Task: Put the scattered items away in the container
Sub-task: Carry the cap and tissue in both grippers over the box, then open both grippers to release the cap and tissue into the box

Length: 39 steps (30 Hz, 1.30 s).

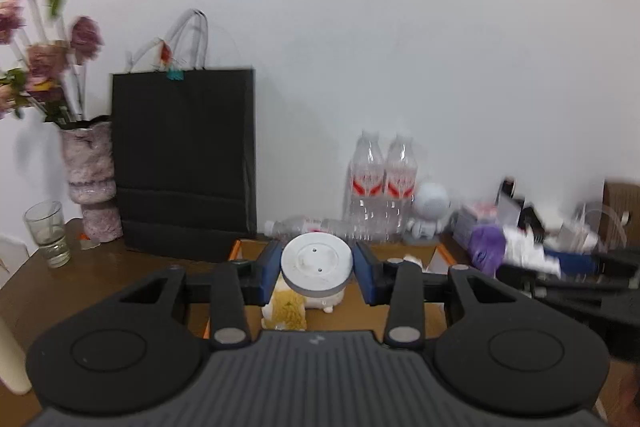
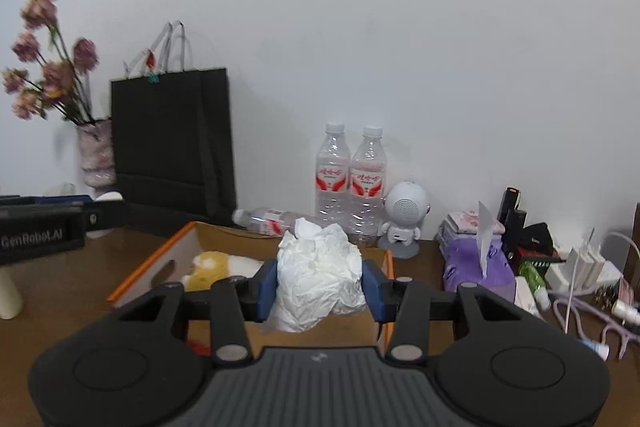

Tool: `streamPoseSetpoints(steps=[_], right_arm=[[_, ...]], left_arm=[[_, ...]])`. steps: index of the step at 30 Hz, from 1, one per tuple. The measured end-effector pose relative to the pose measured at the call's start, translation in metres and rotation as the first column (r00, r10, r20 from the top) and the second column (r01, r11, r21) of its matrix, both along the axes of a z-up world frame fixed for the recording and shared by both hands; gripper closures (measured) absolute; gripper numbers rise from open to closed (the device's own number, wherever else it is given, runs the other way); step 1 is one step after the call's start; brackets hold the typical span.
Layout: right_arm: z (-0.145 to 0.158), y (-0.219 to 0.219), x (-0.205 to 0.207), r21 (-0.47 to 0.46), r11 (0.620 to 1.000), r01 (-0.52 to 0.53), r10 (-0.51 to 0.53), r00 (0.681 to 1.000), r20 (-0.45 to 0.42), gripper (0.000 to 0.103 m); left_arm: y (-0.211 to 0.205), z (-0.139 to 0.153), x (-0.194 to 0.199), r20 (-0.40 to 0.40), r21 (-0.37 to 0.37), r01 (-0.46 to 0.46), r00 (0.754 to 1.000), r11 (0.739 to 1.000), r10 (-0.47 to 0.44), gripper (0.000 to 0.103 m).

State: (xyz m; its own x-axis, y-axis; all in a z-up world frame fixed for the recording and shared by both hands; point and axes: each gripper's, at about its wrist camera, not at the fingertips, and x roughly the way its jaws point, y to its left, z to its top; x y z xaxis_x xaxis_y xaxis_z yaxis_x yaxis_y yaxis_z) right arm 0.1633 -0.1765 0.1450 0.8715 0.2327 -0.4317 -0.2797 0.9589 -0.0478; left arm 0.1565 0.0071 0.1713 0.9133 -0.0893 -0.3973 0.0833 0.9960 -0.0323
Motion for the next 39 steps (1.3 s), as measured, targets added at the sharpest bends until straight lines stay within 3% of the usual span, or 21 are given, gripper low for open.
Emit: streamPoseSetpoints(steps=[7,10,14,20,25,28,34,36,39], right_arm=[[-0.025,0.01,0.073,0.031,1.0,-0.003,0.008,0.984,-0.177,0.059],[-0.039,0.017,0.097,-0.001,1.0,0.006,-0.006,0.977,-0.215,0.059],[-0.056,0.021,0.129,-0.009,1.0,0.007,-0.009,0.957,-0.289,0.059],[-0.08,0.026,0.175,-0.056,0.998,0.007,-0.03,0.911,-0.411,0.059],[-0.096,0.027,0.2,-0.044,0.999,0.033,-0.05,0.867,-0.495,0.059],[-0.107,0.032,0.21,-0.096,0.995,0.034,-0.078,0.854,-0.514,0.058],[-0.129,0.038,0.227,-0.099,0.995,0.009,-0.067,0.798,-0.598,0.058],[-0.133,0.04,0.228,-0.128,0.992,0.005,-0.082,0.795,-0.601,0.059],[-0.136,0.042,0.232,-0.143,0.99,0.011,-0.097,0.784,-0.613,0.058]], left_arm=[[0.0,-0.029,0.078,-0.212,-0.049,-0.025,0.977,0.998,0.014,0.063],[-0.003,-0.04,0.106,-0.285,-0.024,-0.007,0.959,1.0,0.0,0.063],[0.002,-0.062,0.142,-0.392,0.013,0.004,0.92,1.0,0.002,0.063],[0.023,-0.094,0.18,-0.544,-0.019,0.002,0.839,1.0,-0.012,0.063],[0.032,-0.105,0.196,-0.577,0.0,0.004,0.817,1.0,-0.004,0.063],[0.037,-0.107,0.203,-0.586,0.011,0.02,0.81,1.0,-0.01,0.063],[0.023,-0.119,0.198,-0.639,0.0,0.177,0.757,0.984,-0.136,0.063],[0.019,-0.123,0.198,-0.637,0.022,0.195,0.759,0.981,-0.137,0.062],[0.025,-0.128,0.211,-0.639,0.029,0.125,0.765,0.992,-0.078,0.058]])
